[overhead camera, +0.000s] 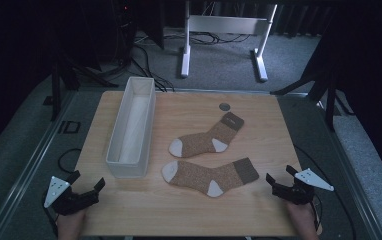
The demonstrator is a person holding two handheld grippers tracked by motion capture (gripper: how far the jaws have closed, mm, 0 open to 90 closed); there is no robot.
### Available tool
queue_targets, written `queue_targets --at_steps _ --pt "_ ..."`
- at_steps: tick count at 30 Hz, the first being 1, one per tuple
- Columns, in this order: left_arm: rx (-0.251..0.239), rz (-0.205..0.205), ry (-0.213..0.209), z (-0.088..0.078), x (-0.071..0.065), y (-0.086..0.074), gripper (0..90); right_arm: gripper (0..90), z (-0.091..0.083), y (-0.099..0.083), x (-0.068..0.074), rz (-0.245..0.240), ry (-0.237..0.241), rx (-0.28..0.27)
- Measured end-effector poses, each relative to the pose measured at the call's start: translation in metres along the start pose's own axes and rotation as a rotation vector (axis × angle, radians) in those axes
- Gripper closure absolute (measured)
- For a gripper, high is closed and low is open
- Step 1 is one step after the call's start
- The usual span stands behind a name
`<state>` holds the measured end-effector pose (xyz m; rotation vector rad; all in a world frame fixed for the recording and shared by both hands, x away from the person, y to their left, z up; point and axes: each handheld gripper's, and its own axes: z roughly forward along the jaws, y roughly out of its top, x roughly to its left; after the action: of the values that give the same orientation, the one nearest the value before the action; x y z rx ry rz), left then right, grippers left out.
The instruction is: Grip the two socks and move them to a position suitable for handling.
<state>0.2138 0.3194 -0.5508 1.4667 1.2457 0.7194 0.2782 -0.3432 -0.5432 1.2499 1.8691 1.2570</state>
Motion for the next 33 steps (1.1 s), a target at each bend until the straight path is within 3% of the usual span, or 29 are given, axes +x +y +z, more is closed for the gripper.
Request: queue_targets --at_steps 6,13,15,19,23,26,30,31,33 --pt "-0.016 -0.001 -0.070 -0.004 -0.008 0.021 0.1 10.2 -0.003 0.017 0.002 0.010 0.040 0.002" --pt "-0.018 0.001 -0.126 -0.004 -0.016 0.041 0.1 11.9 -0.008 0.037 0.015 -0.035 0.060 -0.032" --pt "-0.019 0.021 -0.141 -0.005 -0.020 0.049 0.1 14.5 -0.007 0.042 0.019 -0.042 0.105 -0.014" --pt "-0.023 0.051 -0.182 -0.004 -0.030 0.064 0.2 18.4 -0.007 0.049 0.031 -0.099 0.106 -0.029" --pt "-0.008 0.083 -0.224 0.001 -0.043 0.077 0.1 17.7 -0.006 0.056 0.039 -0.111 0.123 -0.030" --pt "0.002 0.117 -0.269 0.009 -0.058 0.087 0.1 20.2 -0.005 0.060 0.042 -0.098 0.138 -0.031" --pt "0.012 0.136 -0.292 0.015 -0.068 0.093 0.2 21.9 -0.001 0.063 0.048 -0.084 0.170 -0.013" --pt "0.023 0.150 -0.317 0.019 -0.075 0.096 0.2 22.1 0.000 0.064 0.050 -0.088 0.176 -0.010" --pt "0.025 0.164 -0.314 0.021 -0.078 0.098 0.2 22.2 0.001 0.064 0.051 -0.093 0.182 0.002"
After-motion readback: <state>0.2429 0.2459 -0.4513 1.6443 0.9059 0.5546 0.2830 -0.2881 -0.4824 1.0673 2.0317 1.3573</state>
